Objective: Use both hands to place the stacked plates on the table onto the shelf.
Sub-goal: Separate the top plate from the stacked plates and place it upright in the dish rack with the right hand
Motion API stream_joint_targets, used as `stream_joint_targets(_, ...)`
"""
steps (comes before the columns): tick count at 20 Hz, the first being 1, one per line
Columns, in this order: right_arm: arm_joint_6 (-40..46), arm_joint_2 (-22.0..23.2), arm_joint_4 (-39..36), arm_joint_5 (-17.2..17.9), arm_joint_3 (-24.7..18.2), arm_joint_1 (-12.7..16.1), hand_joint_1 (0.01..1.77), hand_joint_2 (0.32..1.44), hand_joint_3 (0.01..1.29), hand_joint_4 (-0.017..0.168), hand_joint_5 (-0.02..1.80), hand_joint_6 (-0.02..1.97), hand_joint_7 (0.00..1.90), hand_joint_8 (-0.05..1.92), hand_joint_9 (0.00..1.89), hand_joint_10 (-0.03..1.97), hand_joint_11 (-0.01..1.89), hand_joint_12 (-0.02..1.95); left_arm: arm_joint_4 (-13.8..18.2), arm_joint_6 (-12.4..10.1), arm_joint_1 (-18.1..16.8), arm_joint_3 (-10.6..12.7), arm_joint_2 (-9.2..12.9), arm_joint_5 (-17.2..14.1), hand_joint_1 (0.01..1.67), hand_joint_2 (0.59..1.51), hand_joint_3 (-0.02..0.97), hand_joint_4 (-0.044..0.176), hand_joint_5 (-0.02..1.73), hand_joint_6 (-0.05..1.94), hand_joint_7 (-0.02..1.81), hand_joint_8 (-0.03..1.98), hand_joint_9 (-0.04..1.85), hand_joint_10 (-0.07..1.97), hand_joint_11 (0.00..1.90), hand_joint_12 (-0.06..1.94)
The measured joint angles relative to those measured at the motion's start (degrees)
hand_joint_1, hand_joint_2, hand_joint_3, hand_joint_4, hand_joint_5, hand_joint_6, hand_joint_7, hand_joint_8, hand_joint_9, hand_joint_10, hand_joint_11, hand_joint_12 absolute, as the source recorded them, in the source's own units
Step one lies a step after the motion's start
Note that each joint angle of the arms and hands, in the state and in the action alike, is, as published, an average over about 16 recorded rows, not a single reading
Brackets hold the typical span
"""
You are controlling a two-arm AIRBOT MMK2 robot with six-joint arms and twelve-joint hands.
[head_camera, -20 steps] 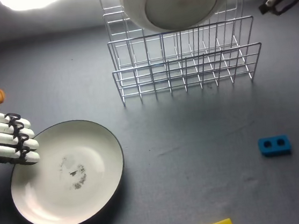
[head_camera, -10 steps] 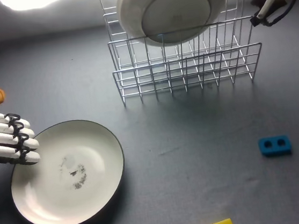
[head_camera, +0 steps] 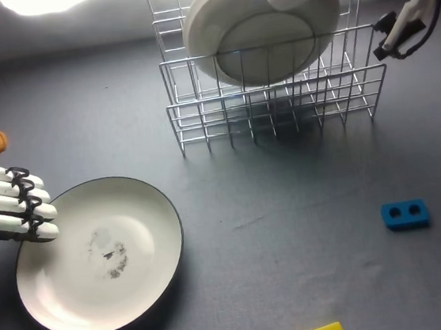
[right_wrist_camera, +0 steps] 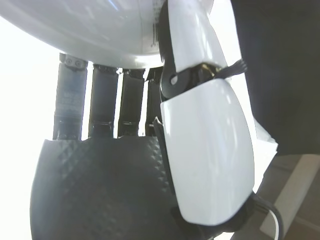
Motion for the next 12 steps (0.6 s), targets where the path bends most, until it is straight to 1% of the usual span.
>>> stream_joint_targets(2,-0.19,-0.13,0.00,0.07,0.22,-0.46,1.37,1.02,0.02,-0.008,0.84,0.99,1.00,0.92,1.03,0.99,0.89,1.02,0.00,0.00,0.00,0.00,0.00,0.00,0.02,1.192,0.019,0.007,0.04,0.02,0.02,0.01,0.01,0.00,0.02,0.01)
stream_joint_targets(5,-0.46,-0.23,0.00,0.17,0.43,-0.95,1.35,1.03,0.02,-0.008,0.83,1.01,0.99,0.92,1.03,0.85,0.86,1.04,0.00,0.00,0.00,0.00,0.00,0.00,0.02,1.192,0.019,0.007,0.03,0.02,0.02,0.01,0.01,0.00,0.02,0.01)
stream_joint_targets(9,-0.74,-0.30,0.02,0.29,0.53,-1.32,1.31,1.06,0.02,-0.008,0.81,1.03,0.98,0.75,1.02,0.66,0.80,1.07,0.03,0.00,0.00,0.00,0.00,0.01,0.02,1.192,0.019,0.007,0.03,0.02,0.02,0.01,0.01,0.00,0.02,0.01)
stream_joint_targets(12,-0.84,-0.32,0.05,0.39,0.49,-1.33,1.27,1.08,0.02,-0.008,0.78,0.90,0.96,0.60,0.99,0.49,0.72,1.10,0.08,0.00,0.00,0.00,0.00,0.01,0.02,1.192,0.019,0.007,0.03,0.02,0.01,0.00,0.01,0.00,0.02,0.01)
